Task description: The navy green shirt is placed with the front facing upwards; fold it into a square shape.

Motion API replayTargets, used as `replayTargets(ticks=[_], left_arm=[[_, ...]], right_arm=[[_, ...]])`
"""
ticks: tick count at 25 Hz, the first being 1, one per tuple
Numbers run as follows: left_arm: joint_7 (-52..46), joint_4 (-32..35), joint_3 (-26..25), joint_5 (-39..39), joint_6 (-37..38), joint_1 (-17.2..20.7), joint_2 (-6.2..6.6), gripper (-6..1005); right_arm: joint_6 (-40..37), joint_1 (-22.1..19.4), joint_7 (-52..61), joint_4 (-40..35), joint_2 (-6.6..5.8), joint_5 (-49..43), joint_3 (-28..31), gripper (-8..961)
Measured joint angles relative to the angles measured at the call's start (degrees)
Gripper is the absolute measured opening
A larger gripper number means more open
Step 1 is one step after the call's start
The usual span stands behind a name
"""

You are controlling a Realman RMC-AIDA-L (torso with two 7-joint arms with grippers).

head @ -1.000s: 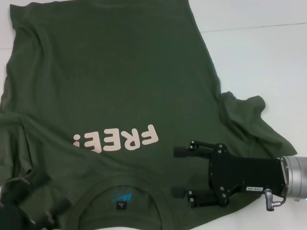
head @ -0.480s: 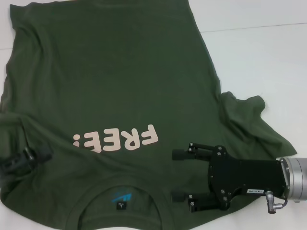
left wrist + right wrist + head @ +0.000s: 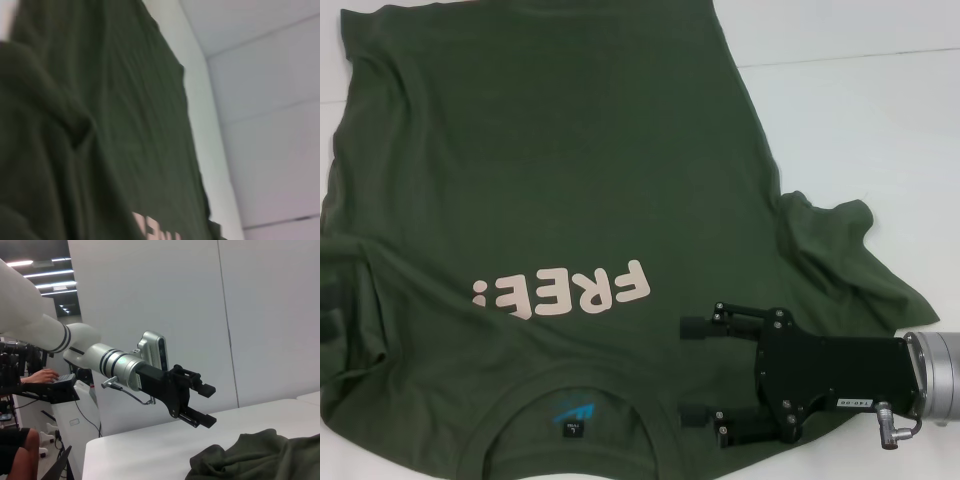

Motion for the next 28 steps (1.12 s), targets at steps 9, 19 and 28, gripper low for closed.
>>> replayTargets(ticks=[9,19,28], left_arm=[[-4.8,-5.3,-0.55,4.6,-3.62,0.69,0.75,694],[-9.27,-6.2,-0.62,9.77,-5.57,-0.3,0.95,672],[-11.16,-6.4,-0.63,14.41,-7.15,-1.04,1.27,630]], right_arm=[[0.02,0.19,0.01,-0.15,0.0,0.0,-0.01,885],[0.02,-0.04,0.01,-0.15,0.0,0.01,0.12,885],[0.06,-0.03,0.01,-0.08,0.0,0.01,0.12,885]])
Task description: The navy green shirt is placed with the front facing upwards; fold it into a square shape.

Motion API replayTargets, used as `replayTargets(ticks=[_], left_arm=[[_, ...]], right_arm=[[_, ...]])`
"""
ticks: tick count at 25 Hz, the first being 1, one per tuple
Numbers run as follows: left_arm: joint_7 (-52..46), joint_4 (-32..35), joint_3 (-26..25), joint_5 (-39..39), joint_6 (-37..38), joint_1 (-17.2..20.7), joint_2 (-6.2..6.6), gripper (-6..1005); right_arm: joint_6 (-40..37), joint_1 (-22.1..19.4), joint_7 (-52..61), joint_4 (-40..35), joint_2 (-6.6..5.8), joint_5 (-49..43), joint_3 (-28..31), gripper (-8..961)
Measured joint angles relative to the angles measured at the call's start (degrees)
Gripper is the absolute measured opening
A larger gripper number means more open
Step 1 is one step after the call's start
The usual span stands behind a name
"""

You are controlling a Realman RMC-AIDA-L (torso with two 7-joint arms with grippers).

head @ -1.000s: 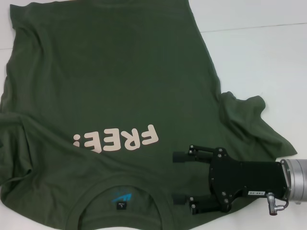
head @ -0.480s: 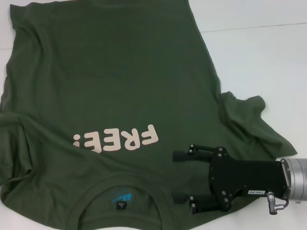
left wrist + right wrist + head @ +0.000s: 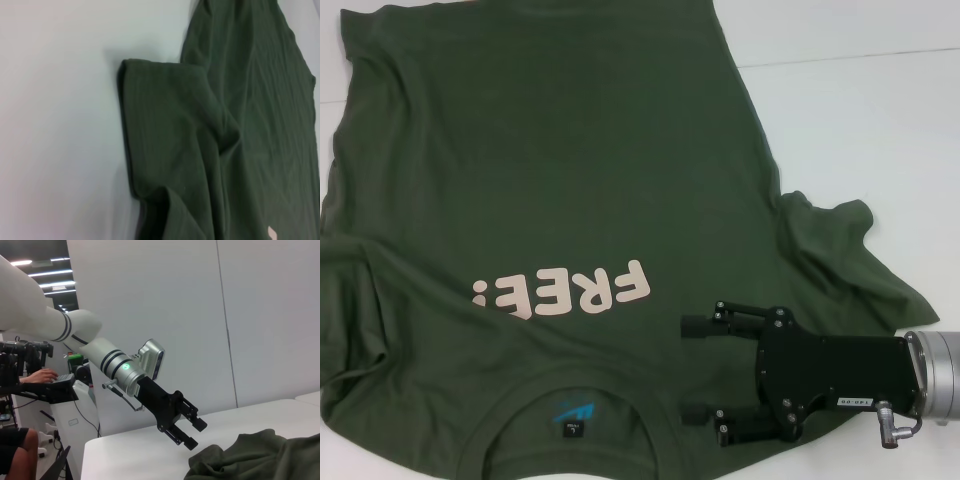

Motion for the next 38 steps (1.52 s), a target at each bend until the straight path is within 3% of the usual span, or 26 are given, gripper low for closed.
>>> replayTargets(ticks=[8,38], left_arm=[[-1.54,-0.08,0.01,3.88,-1.18,-0.04,0.13,623],[-3.04,2.52,0.16,6.14,-3.07,-1.6,0.21,623]], right_arm=[[0.19,0.15,0.0,0.0,0.0,0.0,0.27,885],[0.19,0.28,0.0,-0.11,-0.09,0.0,0.32,883]])
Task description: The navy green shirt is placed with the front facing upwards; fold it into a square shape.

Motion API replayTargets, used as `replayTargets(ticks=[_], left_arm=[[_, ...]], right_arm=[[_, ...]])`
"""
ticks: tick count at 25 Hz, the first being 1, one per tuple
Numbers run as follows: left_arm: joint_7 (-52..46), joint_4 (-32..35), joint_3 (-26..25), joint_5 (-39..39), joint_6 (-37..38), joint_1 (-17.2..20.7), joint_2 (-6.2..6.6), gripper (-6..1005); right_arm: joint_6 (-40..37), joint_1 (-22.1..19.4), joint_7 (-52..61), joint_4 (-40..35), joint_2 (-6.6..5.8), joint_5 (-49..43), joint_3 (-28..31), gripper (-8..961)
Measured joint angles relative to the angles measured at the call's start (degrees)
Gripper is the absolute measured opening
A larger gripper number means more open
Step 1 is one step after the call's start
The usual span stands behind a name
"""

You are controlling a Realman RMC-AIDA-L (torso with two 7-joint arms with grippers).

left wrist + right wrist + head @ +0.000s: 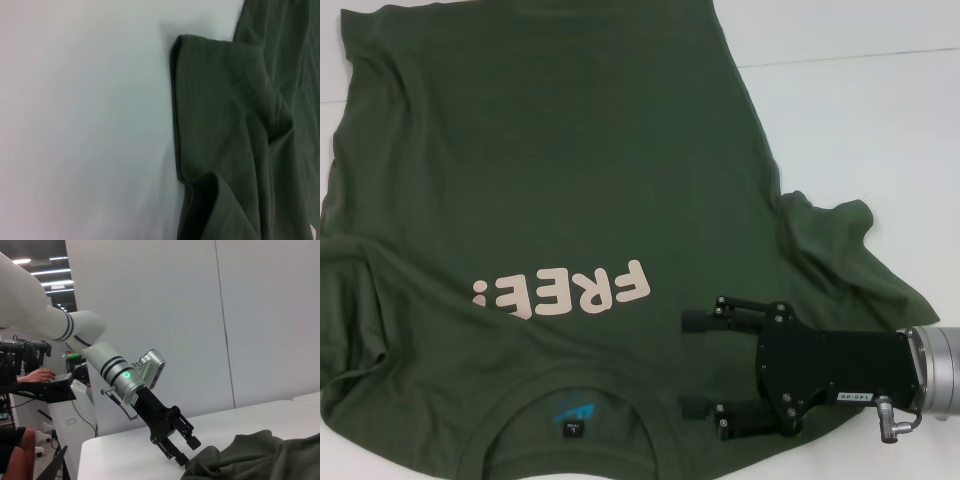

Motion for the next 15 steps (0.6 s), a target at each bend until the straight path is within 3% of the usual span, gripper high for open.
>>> replayTargets(ticks=[15], left_arm=[[-0.14,-0.31,-0.15,0.03,-0.59,0.39,-0.06,624]], right_arm=[[0.17,-0.09,0.0,0.11,0.0,0.0,0.0,884]])
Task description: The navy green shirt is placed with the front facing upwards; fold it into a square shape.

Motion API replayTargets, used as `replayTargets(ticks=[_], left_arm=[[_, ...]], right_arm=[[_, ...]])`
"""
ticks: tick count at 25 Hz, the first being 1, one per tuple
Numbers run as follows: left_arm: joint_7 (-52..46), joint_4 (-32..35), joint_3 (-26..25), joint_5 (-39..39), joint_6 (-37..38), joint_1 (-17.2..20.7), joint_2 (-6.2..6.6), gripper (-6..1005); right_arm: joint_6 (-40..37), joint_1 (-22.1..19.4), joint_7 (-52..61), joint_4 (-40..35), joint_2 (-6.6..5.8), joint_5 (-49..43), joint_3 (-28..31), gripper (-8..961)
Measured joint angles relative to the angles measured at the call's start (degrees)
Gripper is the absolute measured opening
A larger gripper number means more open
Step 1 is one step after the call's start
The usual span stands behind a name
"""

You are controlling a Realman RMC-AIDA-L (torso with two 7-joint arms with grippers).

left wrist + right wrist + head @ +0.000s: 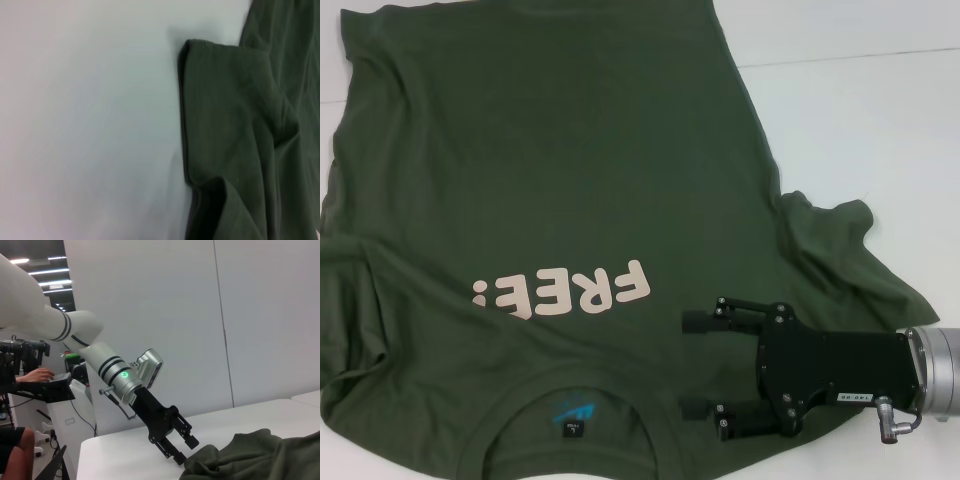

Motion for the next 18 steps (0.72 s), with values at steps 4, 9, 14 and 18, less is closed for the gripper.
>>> replayTargets(ticks=[4,9,14,18], left_arm=[[-0.04,0.49,0.11,0.03,-0.07,-0.13,-0.09,624],[-0.05,0.61,0.15,0.05,-0.19,-0.38,-0.32,624],[-0.05,0.73,0.79,0.05,-0.19,-0.68,-0.45,624],[-0.05,1.16,0.93,0.05,-0.43,-1.01,-0.51,625]], right_arm=[[0.01,-0.01,0.0,0.0,0.0,0.0,0.0,883],[0.05,-0.11,0.0,0.0,0.0,0.0,0.0,883],[0.05,-0.17,0.0,0.0,0.0,0.0,-0.04,883],[0.05,-0.18,0.0,-0.01,0.0,0.0,-0.04,883]])
